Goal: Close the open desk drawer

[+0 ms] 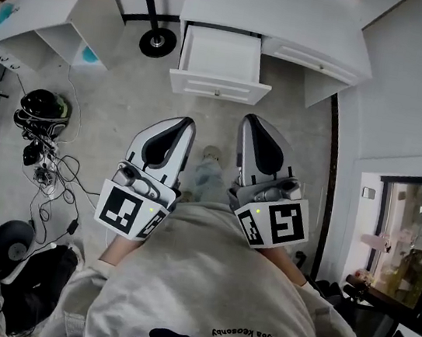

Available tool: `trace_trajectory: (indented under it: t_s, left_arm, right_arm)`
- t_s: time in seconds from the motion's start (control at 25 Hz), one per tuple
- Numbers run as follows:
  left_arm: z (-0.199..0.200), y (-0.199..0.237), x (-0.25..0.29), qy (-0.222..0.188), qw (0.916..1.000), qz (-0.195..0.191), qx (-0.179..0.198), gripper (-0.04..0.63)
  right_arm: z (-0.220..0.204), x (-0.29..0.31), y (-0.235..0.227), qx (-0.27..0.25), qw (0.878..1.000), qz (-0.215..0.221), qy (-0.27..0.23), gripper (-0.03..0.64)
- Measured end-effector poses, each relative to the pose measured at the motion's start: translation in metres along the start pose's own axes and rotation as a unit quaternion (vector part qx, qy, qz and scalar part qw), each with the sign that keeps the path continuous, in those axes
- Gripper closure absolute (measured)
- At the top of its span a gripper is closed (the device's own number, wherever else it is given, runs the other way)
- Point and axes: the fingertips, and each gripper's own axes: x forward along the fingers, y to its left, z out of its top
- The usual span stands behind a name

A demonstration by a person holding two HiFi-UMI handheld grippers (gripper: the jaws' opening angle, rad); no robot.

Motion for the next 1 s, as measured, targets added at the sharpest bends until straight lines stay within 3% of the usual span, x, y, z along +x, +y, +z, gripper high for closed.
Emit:
trace_trajectory:
  t_s: [0.32, 0.6, 1.0]
  left_arm:
    - [-0.013, 0.029, 0.103, 0.016, 0.9997, 0.008, 0.014, 0.577]
    - [-0.02, 0.059, 0.169, 0.022, 0.9991, 0.033, 0.018, 0.577]
    - [-0.042, 0.106, 0.211, 0.05, 0.9982, 0.033, 0.0, 0.577]
  right_arm:
    - [-0.004, 0.076, -0.085, 0.008, 1.0, 0.023, 0.011, 0.584]
    - [-0.009, 0.136, -0.151, 0.05, 0.997, 0.049, 0.014, 0.584]
    - [-0.04, 0.194, -0.168, 0.053, 0.995, 0.066, 0.047, 0.584]
